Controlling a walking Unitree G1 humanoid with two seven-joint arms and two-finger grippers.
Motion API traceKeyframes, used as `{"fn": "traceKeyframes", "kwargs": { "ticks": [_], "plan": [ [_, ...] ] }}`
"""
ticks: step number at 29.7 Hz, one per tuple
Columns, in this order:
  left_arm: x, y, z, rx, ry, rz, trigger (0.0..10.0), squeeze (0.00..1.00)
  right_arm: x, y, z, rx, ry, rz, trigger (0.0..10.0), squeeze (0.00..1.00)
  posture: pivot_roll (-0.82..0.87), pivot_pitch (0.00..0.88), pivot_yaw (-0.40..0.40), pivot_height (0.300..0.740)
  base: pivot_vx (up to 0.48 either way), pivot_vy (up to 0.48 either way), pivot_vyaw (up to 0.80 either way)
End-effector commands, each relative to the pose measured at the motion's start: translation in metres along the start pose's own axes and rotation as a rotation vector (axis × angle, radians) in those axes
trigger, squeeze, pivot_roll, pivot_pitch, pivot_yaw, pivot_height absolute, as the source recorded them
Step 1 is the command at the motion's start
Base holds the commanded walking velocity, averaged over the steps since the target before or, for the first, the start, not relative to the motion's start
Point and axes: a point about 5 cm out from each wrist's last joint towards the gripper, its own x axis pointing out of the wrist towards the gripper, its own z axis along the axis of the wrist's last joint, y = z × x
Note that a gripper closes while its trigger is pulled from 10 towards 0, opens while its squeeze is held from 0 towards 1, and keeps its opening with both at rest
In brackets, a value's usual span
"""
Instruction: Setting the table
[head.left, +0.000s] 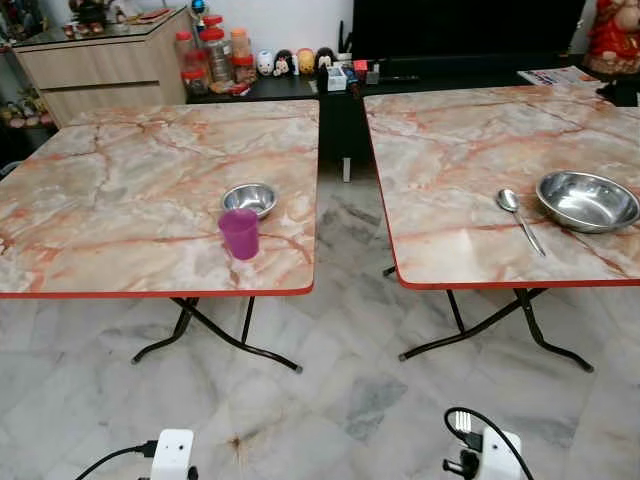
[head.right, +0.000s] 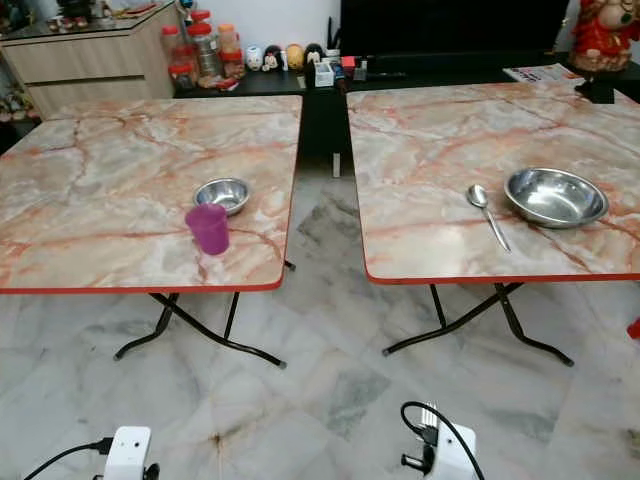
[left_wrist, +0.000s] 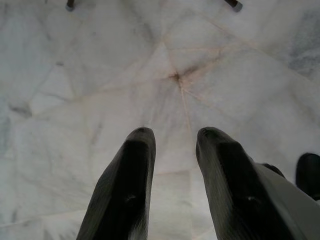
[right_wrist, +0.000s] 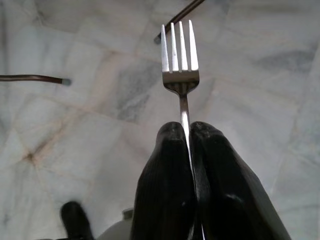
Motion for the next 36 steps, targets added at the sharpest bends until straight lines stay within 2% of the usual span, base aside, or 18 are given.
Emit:
{"fn": "traceKeyframes", "kwargs": {
  "ticks": [1,36],
  "plan": [
    [-0.0013,0.0050,-0.0047,0.026,0.017,0.013,10.0,0.00,0.0012,0.0067,0.0028,0.009,-0.017,0.016,10.0,0.00,-0.06,0.000,0.046,0.740,0.000,-0.292,0.00],
    [-0.0015,0.0077,-0.0045,0.015,0.015,0.023,10.0,0.00,0.0015,0.0077,0.0033,0.022,-0.020,0.007,10.0,0.00,-0.06,0.000,0.046,0.740,0.000,-0.289,0.00]
  ]
}}
